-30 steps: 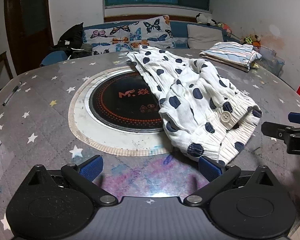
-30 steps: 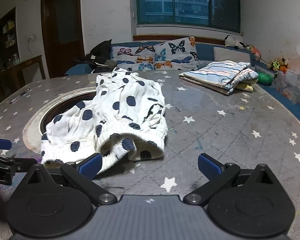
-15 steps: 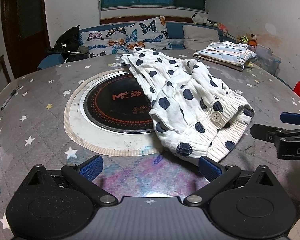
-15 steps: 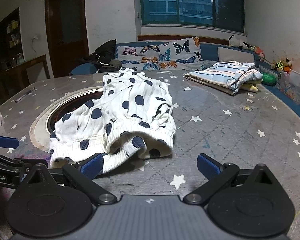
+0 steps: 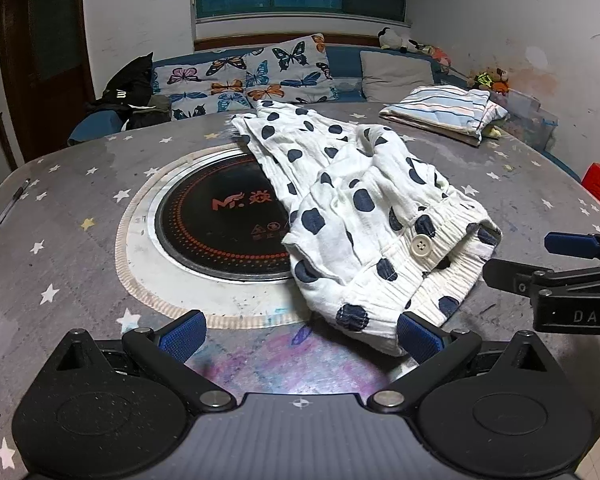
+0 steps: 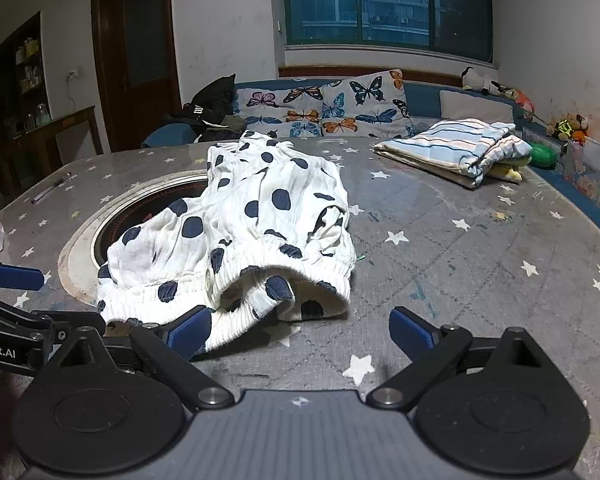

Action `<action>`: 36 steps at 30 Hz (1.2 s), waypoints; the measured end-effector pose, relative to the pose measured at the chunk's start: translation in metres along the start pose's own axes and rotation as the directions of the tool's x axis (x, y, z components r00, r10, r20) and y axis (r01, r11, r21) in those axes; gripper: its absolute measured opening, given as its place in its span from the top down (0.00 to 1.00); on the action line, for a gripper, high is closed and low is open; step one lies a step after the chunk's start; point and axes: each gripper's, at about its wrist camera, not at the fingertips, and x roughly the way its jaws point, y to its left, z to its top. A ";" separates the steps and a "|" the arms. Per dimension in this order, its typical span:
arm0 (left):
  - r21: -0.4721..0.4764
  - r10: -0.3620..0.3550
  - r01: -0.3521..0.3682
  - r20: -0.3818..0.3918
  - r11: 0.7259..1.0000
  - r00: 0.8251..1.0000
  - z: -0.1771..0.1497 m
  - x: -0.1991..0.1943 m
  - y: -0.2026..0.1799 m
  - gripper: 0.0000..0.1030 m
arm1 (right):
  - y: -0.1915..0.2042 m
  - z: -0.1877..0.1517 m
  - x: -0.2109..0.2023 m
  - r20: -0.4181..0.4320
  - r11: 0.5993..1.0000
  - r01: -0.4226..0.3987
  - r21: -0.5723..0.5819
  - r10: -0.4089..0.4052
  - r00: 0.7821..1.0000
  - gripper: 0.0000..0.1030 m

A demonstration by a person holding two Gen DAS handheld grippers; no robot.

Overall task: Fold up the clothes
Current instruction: 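Move both tools toward the white polka-dot pants on the table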

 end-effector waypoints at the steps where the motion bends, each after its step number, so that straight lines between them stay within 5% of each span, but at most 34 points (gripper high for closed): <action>1: 0.000 -0.002 0.002 0.000 1.000 1.000 0.000 0.000 -0.001 0.00 | 0.000 0.000 0.000 -0.001 1.000 0.000 0.001 0.000 1.000 0.06; 36: -0.028 -0.032 0.032 -0.003 0.999 0.999 0.020 0.019 0.005 0.00 | -0.011 0.014 0.015 -0.009 1.000 0.000 0.022 0.000 1.000 0.11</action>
